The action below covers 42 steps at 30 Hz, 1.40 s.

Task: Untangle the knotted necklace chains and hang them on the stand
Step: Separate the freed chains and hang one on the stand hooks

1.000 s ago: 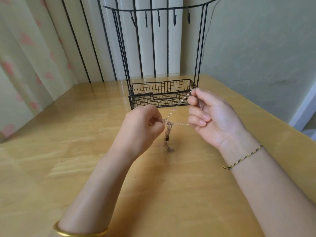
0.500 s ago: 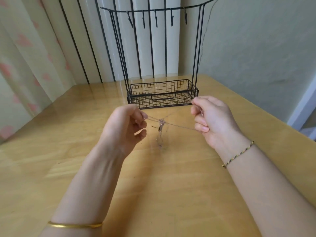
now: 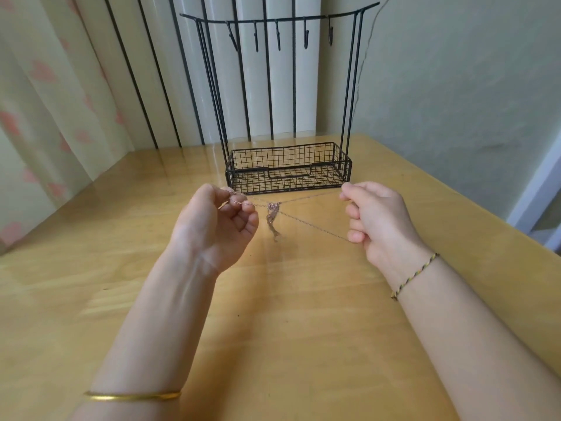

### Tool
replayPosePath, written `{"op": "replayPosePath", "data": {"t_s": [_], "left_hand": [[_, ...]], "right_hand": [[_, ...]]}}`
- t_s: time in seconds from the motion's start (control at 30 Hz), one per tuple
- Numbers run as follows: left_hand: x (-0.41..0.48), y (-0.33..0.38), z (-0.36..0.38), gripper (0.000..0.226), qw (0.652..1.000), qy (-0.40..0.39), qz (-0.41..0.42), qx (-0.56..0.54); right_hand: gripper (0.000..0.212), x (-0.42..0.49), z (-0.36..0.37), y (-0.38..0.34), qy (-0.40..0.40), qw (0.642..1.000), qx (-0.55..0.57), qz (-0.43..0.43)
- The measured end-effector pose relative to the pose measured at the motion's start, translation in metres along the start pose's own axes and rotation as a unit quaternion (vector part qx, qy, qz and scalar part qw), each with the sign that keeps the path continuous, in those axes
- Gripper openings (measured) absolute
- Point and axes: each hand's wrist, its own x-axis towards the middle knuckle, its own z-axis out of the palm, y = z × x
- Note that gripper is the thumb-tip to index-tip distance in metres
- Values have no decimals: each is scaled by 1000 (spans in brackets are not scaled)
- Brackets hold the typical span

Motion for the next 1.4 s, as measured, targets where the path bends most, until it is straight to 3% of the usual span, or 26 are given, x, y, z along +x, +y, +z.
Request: {"op": "replayPosePath", "data": {"t_s": [0.17, 0.27, 0.33, 0.43, 0.57, 0.67, 0.8, 0.93, 1.13, 1.4], "left_hand": [[4, -1, 1, 25, 996, -9, 25, -86], [3, -4, 2, 25, 995, -21, 39, -91], [2, -5, 3, 25, 996, -35, 61, -62], [-4, -7, 6, 23, 992, -50, 106, 40], [-13, -10, 11, 16, 985, -66, 111, 112], [-19, -9, 14, 18, 980, -95, 111, 133], [-22, -11, 16, 20, 978, -108, 109, 145], [-22, -8, 17, 20, 981, -124, 96, 119], [-23, -4, 18, 20, 984, -155, 76, 38], [-18, 2, 12, 19, 989, -113, 97, 9]], "right_hand": [[24, 2, 3, 1, -9, 974, 195, 119], [24, 2, 3, 0, -10, 956, 250, 151], [22, 1, 2, 0, -20, 972, 203, 119], [19, -3, 4, 1, -58, 997, 19, 43], [11, -13, 9, 3, -117, 983, -143, -6], [8, -17, 11, 3, -150, 967, -199, -56], [14, -23, 14, -5, -169, 959, -186, -128], [17, -32, 16, -14, -250, 955, -126, -99], [16, -39, 27, -3, -351, 908, -205, -105], [5, -41, 25, -5, -376, 913, -138, -81]]}}
